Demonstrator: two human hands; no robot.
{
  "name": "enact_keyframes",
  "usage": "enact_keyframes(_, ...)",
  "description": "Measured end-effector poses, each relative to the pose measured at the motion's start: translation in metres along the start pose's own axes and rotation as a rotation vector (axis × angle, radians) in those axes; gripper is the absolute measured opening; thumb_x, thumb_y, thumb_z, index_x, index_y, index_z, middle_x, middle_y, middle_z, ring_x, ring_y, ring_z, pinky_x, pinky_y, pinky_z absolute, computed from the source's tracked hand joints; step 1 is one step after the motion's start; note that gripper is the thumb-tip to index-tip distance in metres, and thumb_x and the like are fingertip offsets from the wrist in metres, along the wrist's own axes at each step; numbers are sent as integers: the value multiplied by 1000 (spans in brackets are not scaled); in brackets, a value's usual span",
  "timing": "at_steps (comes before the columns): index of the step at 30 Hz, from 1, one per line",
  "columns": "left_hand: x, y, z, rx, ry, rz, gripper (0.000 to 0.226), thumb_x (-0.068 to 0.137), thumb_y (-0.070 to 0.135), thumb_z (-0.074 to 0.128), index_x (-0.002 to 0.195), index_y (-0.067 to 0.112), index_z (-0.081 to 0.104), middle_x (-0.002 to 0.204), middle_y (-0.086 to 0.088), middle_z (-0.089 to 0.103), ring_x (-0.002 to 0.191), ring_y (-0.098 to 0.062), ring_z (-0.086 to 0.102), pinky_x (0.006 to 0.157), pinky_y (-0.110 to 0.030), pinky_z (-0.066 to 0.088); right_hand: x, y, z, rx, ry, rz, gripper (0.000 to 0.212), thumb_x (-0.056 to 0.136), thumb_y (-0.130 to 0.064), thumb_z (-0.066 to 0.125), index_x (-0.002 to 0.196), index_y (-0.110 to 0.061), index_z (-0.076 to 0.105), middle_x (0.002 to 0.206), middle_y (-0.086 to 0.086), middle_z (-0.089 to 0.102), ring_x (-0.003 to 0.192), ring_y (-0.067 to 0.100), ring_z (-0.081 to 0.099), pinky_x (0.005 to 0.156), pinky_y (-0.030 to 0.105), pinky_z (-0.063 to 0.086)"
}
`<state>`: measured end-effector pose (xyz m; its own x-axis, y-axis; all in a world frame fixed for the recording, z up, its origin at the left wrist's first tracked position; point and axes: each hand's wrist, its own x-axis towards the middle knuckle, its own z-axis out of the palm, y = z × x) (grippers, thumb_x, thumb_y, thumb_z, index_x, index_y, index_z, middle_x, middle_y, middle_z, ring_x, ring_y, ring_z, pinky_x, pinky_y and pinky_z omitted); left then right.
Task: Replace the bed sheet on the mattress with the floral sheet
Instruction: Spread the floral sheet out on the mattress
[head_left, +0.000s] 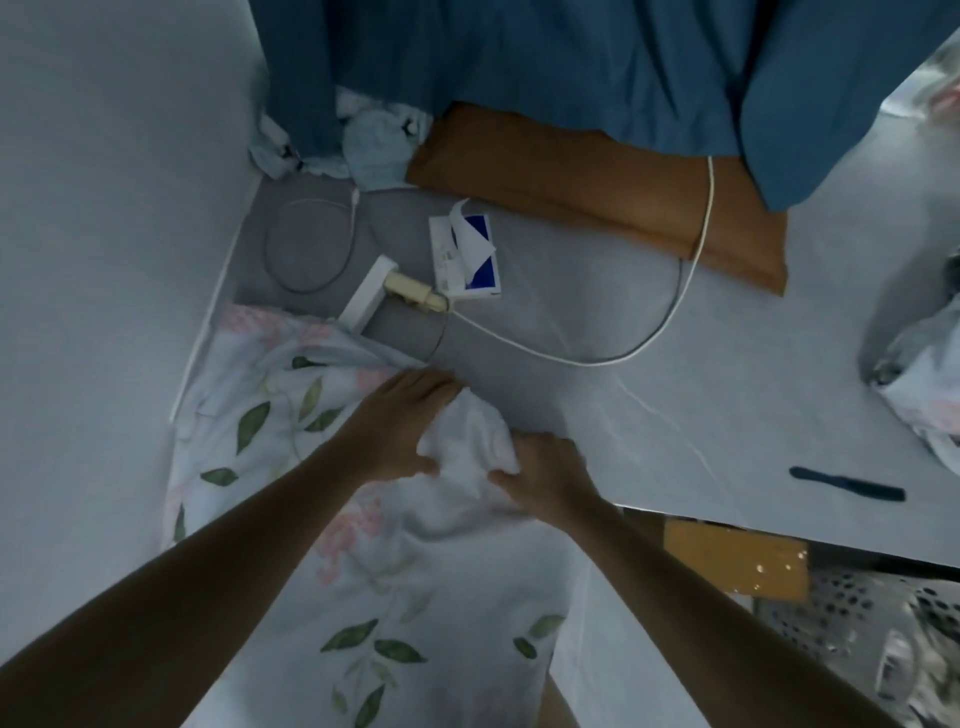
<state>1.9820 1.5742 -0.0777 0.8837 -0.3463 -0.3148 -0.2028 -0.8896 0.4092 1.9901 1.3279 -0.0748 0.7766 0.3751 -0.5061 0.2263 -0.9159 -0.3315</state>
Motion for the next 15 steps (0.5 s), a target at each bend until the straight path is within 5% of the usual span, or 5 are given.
enact_keyframes(4,-11,-3,-17,101,-82,52,118,54,63,92,153,20,46,153,-5,50,143,-26,42,123,-38,19,-35,-20,0,64,110,-293,29,87,-42,75,81,-14,75,73,6,74,70,27,73,63,24,45)
enact_keyframes(8,-35,2,-62,367,-313,41,100,55,79,79,137,26,62,132,2,64,125,-22,55,117,-39,27,-58,-25,-12,27,158,-323,50,86,-55,76,62,-14,60,56,5,62,54,29,65,55,24,31)
enact_keyframes(12,-72,11,-116,486,-504,-148,78,56,81,78,112,28,70,109,3,72,105,-20,65,94,-35,45,-97,-39,-50,51,192,-303,38,91,-54,71,85,-16,71,78,6,71,74,32,71,60,32,49)
enact_keyframes(15,-118,9,-143,490,-615,-255,67,65,67,81,116,25,69,106,4,74,99,-19,70,75,-32,49,-136,-64,-68,52,192,-292,38,94,-52,68,115,-20,70,102,3,68,91,29,70,71,40,58)
